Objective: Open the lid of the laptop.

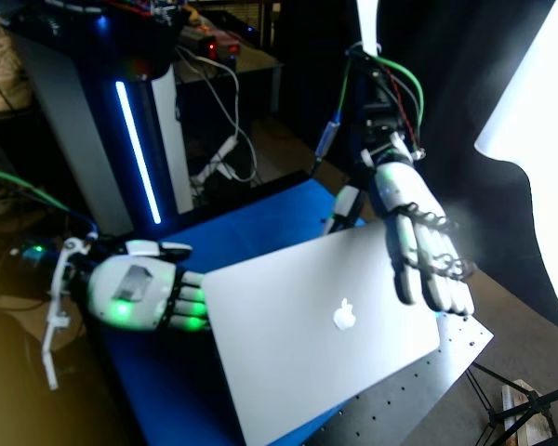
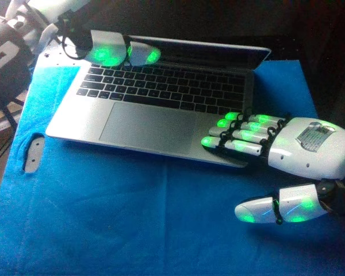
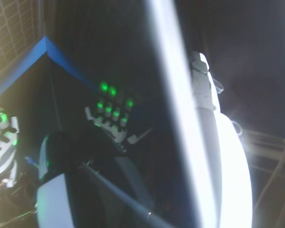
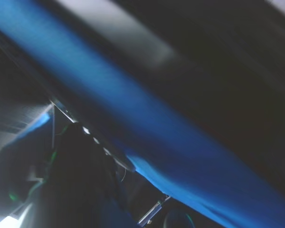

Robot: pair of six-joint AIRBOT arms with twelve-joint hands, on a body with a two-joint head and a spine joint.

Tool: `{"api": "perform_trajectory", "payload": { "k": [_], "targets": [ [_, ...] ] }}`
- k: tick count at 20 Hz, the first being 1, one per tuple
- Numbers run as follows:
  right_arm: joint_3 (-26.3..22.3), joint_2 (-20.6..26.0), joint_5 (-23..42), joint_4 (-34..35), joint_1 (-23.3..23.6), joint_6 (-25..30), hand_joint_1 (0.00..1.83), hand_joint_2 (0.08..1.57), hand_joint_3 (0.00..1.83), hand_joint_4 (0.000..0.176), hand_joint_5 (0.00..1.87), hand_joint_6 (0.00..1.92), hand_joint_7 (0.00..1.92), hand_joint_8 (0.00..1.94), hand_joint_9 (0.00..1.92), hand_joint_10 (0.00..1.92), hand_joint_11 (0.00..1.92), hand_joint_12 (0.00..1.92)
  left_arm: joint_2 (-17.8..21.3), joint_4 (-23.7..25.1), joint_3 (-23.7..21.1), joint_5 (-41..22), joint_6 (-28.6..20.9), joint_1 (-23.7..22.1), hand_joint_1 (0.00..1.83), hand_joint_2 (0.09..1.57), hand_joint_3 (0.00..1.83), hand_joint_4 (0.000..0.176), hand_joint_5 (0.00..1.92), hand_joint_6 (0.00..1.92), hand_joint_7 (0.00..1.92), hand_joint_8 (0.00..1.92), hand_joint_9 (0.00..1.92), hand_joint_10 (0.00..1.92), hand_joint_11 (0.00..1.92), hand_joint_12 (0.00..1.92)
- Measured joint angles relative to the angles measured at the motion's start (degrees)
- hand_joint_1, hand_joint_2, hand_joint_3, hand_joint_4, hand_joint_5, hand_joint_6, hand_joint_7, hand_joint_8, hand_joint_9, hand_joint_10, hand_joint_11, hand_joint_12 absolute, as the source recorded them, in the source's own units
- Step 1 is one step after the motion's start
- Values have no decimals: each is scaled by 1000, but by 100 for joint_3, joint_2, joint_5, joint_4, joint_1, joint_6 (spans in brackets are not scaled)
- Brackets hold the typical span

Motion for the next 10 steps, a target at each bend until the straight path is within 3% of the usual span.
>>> {"api": "perform_trajectory", "payload": {
  "k": [1,3,4,6,7,9,10],
  "targets": [
    [0,0,-9,-7,4,0,0,1165,4,0,0,0,0,0,0,0,0,0,-35,-26,57,-15,2,-11,725,1017,0,84,0,0,0,0,0,0,0,0],
    [11,0,-2,-22,7,7,0,1160,1,0,0,0,0,0,0,0,0,0,-127,-85,181,-33,33,-70,713,1033,6,89,0,0,0,0,0,0,0,0],
    [11,0,-15,-35,22,9,0,1156,0,0,0,0,0,0,0,0,0,0,-155,-98,225,-37,35,-87,715,1036,6,80,0,0,0,0,0,0,0,0],
    [24,-7,-22,-61,35,20,0,1155,0,0,0,0,0,0,0,0,0,0,-229,-107,341,39,46,-210,733,1032,1,107,0,0,0,0,0,0,0,0],
    [24,-11,-26,-61,35,22,0,1155,0,0,0,0,0,0,0,0,0,0,-232,-109,354,46,55,-214,737,1031,1,108,0,0,0,0,0,0,0,0],
    [46,-11,-31,-120,44,70,0,1147,0,0,0,0,0,0,0,0,0,0,-267,-118,389,24,70,-236,737,1020,0,98,0,0,0,0,0,0,0,0],
    [70,-11,-28,-186,46,188,0,1143,0,0,0,0,0,0,0,0,0,0,-299,-120,426,42,72,-264,736,1007,0,73,0,0,0,0,0,0,0,0]
  ]
}}
